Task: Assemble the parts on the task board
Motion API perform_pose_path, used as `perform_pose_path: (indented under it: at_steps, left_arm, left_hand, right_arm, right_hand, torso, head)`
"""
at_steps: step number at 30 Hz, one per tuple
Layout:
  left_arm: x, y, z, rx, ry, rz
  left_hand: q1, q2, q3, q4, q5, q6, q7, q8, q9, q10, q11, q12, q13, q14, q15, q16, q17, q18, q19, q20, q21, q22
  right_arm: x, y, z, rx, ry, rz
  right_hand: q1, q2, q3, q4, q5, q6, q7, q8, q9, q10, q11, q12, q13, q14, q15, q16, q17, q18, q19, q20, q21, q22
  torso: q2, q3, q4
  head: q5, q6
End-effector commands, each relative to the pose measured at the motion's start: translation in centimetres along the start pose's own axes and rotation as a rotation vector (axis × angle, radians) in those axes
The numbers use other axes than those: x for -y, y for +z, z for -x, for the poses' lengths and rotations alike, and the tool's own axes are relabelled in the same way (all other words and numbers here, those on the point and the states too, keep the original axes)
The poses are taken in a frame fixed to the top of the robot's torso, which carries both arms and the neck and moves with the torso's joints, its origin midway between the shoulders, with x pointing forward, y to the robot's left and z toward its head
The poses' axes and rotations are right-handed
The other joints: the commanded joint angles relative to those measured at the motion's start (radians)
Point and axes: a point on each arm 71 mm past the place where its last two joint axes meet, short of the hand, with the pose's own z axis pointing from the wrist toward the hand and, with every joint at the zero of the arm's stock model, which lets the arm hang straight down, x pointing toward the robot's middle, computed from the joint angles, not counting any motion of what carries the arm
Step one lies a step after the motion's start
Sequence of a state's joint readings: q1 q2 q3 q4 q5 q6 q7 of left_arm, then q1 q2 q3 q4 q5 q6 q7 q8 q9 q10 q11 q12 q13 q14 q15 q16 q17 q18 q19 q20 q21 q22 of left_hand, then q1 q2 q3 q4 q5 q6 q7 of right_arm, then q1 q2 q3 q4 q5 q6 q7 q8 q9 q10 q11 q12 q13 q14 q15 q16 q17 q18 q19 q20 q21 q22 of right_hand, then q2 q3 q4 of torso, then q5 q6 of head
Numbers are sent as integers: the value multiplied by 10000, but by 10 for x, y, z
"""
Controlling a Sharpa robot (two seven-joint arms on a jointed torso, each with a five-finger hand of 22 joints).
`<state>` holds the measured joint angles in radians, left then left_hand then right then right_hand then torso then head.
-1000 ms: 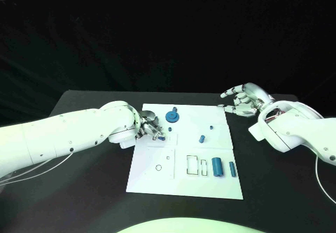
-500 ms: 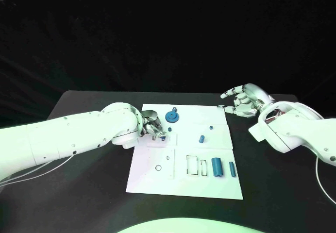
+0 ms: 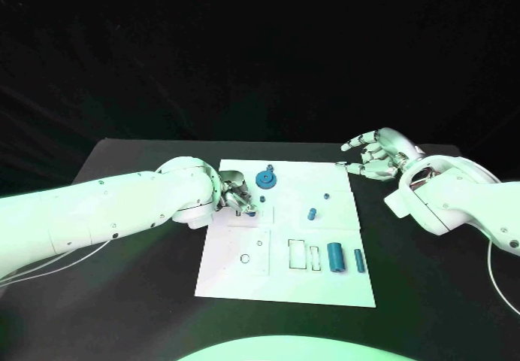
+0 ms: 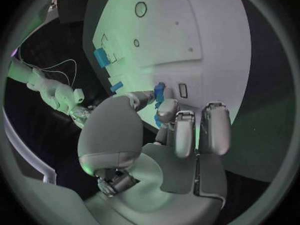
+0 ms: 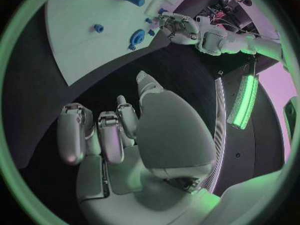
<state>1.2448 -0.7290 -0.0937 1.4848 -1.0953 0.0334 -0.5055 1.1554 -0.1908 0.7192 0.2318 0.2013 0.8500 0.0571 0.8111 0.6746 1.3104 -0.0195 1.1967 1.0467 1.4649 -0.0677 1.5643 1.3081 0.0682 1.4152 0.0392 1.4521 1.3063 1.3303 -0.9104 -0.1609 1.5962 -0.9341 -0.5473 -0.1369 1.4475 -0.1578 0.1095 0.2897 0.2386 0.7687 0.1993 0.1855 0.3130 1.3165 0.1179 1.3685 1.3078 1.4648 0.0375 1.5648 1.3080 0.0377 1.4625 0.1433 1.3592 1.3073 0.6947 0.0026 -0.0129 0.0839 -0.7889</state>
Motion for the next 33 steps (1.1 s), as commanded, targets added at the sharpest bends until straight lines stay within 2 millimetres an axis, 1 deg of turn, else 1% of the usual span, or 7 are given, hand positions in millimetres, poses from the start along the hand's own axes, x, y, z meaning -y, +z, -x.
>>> perform_pose_path:
  at_steps: [1,11,20,24,25,26,33]
  left_arm:
    - [1,0,-4,-403,434,9]
    - [1,1,-4,-413,522,40]
    - [1,3,-3,-373,567,90]
    - [4,4,-4,-511,581,60]
    - [5,4,-4,-544,580,53]
    - [5,5,-4,-573,581,47]
    - [8,8,-5,-718,569,82]
  left_hand:
    - [53,-17,2027,-1980,75,91,-32,36,-6,87,-7,77,21,1059,-79,65,2627,-99,86,-19,44,4]
    - [24,-63,2075,-2013,133,132,-44,36,-1,144,-19,120,85,1059,-88,65,2627,-97,81,-27,38,-8]
    - [-17,-97,2119,-2032,207,175,-56,36,5,208,-30,174,163,1059,-98,65,2627,-101,94,-36,45,11]
    - [-168,-189,2205,-2093,545,274,-91,27,23,318,-62,231,263,1059,-127,65,2627,-101,101,-64,43,12]
    - [-307,-263,2179,-2104,1093,355,-121,48,47,413,-90,310,376,1059,-151,65,2627,-101,105,-86,40,11]
    - [-371,-271,2156,-2119,1230,388,-139,50,59,457,-106,343,428,1059,-163,65,2627,-104,117,-99,46,27]
    - [-550,-229,2060,-2075,1342,527,-202,80,88,603,-153,461,591,1059,-195,65,2627,-126,178,-126,86,126]
  right_arm:
    - [-1,-1,-2,-164,-68,86]
    - [0,-1,-2,-171,-68,87]
    - [0,-1,-1,-157,-67,78]
    - [0,-1,-1,-159,-68,70]
    - [0,-1,-1,-158,-68,67]
    - [0,-1,-1,-157,-68,64]
    - [0,-1,-1,-147,-69,64]
  right_hand:
    - [-122,-7,72,13,44,72,28,-58,-7,-65,-12,-63,30,1060,23,60,2627,142,-40,-21,-51,1197]
    - [-122,-7,72,13,44,72,28,-58,-7,-65,-12,-63,30,1060,23,60,2627,142,-40,-21,-51,1197]
    - [-122,-7,72,13,44,72,28,-58,-7,-65,-12,-63,30,1060,23,60,2627,142,-40,-21,-51,1197]
    - [-152,-8,76,11,53,93,23,-58,-6,-80,-15,-74,12,1060,20,60,2627,148,-51,-24,-77,1183]
    - [-152,-8,76,11,53,93,23,-58,-6,-80,-15,-74,12,1060,20,60,2627,148,-51,-24,-77,1183]
    - [-152,-8,76,11,53,93,23,-58,-6,-80,-15,-74,12,1060,20,60,2627,148,-51,-24,-77,1183]
    - [-157,-8,78,10,55,95,22,-58,-6,-87,-16,-79,4,1060,19,60,2627,149,-53,-24,-80,1181]
  torso:
    - [-3,3,10]
    - [1,0,-7]
    - [1,9,4]
    - [-7,13,-2]
    - [-8,14,-5]
    - [-7,11,-6]
    - [-7,14,-15]
  head:
    - [11,-5]
    - [28,-17]
    - [23,-32]
    - [30,-51]
    - [32,-52]
    - [29,-56]
    - [34,-61]
